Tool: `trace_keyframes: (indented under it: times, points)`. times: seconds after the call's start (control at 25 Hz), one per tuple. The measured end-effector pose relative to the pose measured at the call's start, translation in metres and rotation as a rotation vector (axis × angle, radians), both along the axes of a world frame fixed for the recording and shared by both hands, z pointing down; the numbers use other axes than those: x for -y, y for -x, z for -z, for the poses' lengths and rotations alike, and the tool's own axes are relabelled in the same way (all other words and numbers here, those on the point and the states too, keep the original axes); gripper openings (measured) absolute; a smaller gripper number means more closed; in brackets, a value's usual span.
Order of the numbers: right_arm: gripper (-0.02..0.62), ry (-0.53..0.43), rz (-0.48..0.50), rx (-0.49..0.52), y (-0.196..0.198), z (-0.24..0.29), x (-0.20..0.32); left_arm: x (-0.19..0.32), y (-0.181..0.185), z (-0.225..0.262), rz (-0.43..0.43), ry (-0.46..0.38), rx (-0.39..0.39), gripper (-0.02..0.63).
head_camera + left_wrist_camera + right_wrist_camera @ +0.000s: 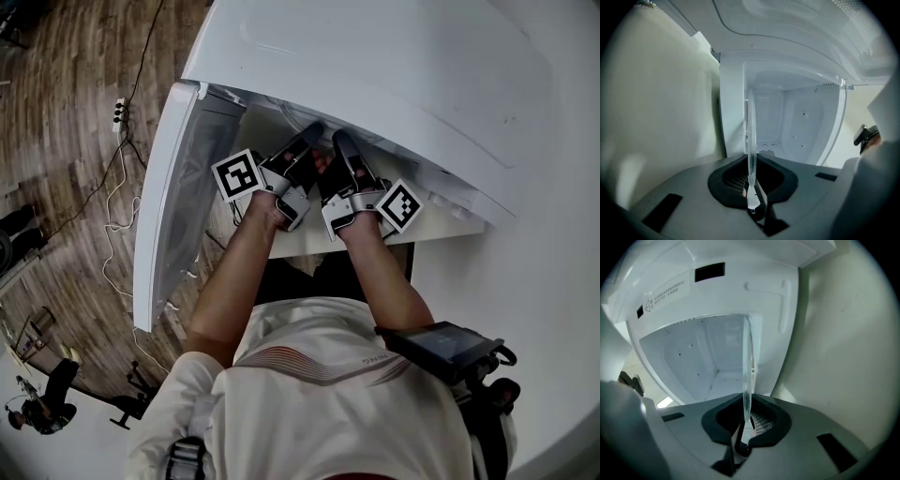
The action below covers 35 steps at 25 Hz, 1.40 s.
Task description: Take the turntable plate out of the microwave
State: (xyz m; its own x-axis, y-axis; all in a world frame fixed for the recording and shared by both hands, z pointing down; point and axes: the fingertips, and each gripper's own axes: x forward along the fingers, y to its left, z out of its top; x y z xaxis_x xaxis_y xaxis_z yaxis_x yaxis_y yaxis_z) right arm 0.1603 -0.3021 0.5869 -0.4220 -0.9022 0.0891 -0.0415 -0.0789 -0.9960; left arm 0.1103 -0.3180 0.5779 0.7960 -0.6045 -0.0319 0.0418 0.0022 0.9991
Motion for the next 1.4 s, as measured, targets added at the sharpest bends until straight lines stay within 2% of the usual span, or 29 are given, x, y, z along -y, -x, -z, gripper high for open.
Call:
trace_keyframes:
  times: [0.72, 0.96, 1.2, 1.4]
  points:
    - [0.034, -0.108, 0.032, -0.035, 0.003, 0.02, 0.006, 0.003, 0.005, 0.016, 0.062, -0.067, -0.013, 0.049]
    - [0.034, -0.114, 0.068, -0.035, 0.007, 0.021, 0.008, 0.004, 0.009, 0.018, 0.088, -0.075, 0.01, 0.049]
    - [0.034, -0.115, 0.092, -0.04, 0.009, 0.021, 0.008, 0.002, 0.012, 0.017, 0.113, -0.065, 0.001, 0.049]
    - [0.034, -0.106, 0.066, -0.023, 0.008, 0.02, 0.007, 0.003, 0.01, 0.019, 0.091, -0.073, 0.008, 0.049]
